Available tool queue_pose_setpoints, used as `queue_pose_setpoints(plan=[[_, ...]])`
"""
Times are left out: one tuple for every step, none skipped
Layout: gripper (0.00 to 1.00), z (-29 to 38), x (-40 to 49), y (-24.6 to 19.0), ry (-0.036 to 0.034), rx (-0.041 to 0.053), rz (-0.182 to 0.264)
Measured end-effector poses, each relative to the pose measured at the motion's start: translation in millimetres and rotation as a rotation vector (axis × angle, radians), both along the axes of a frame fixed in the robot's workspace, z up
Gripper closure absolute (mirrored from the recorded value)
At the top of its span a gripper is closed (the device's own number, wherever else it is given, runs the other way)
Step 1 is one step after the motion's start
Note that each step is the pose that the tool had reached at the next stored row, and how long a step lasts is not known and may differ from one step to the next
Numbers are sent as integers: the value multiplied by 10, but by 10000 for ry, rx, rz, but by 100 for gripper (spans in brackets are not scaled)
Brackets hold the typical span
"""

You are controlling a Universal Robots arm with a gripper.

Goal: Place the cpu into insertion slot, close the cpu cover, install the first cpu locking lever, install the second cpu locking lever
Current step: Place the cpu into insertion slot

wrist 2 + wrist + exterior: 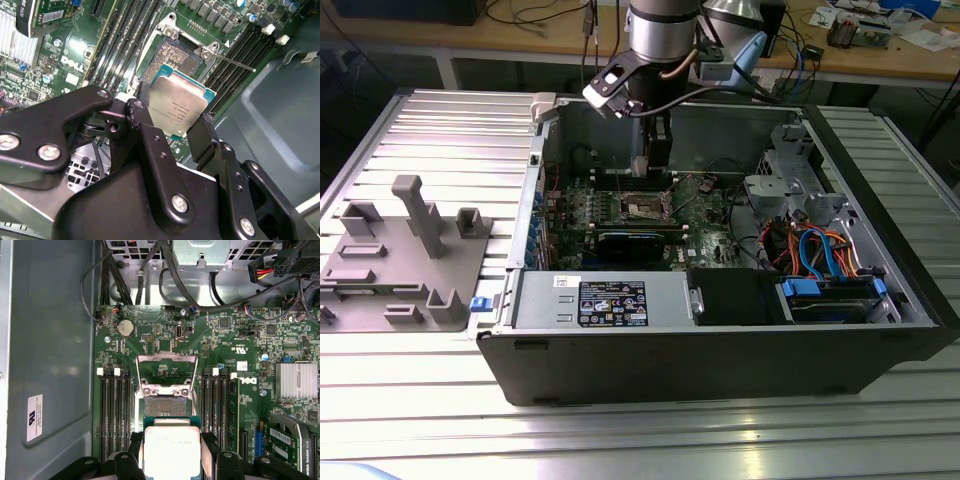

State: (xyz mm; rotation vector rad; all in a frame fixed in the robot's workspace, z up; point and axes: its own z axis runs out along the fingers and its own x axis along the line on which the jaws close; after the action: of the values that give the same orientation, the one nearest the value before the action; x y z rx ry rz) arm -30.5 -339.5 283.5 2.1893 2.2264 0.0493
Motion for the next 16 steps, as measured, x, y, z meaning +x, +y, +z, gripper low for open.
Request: queue_pose_setpoints(plan=[[46, -4, 0, 0, 2, -2, 0], [46, -4, 0, 0, 2, -2, 1], [46, -4, 0, 0, 2, -2, 1], [46, -5, 0, 0, 1, -1, 1], [46, -5, 1, 0, 1, -1, 1], [46, -5, 1, 0, 1, -1, 1], [46, -6, 0, 0, 1, -1, 1], [46, -6, 2, 0, 1, 0, 2], [46, -6, 2, 0, 1, 0, 2], [46, -6, 2, 0, 1, 0, 0], [46, -6, 3, 0, 1, -1, 0], [46, -6, 4, 0, 1, 0, 1], [46, -6, 4, 0, 0, 0, 0], [46, -13, 5, 1, -1, 3, 0], [46, -41, 4, 0, -2, 0, 1], [46, -78, 7, 0, -2, 0, 1]])
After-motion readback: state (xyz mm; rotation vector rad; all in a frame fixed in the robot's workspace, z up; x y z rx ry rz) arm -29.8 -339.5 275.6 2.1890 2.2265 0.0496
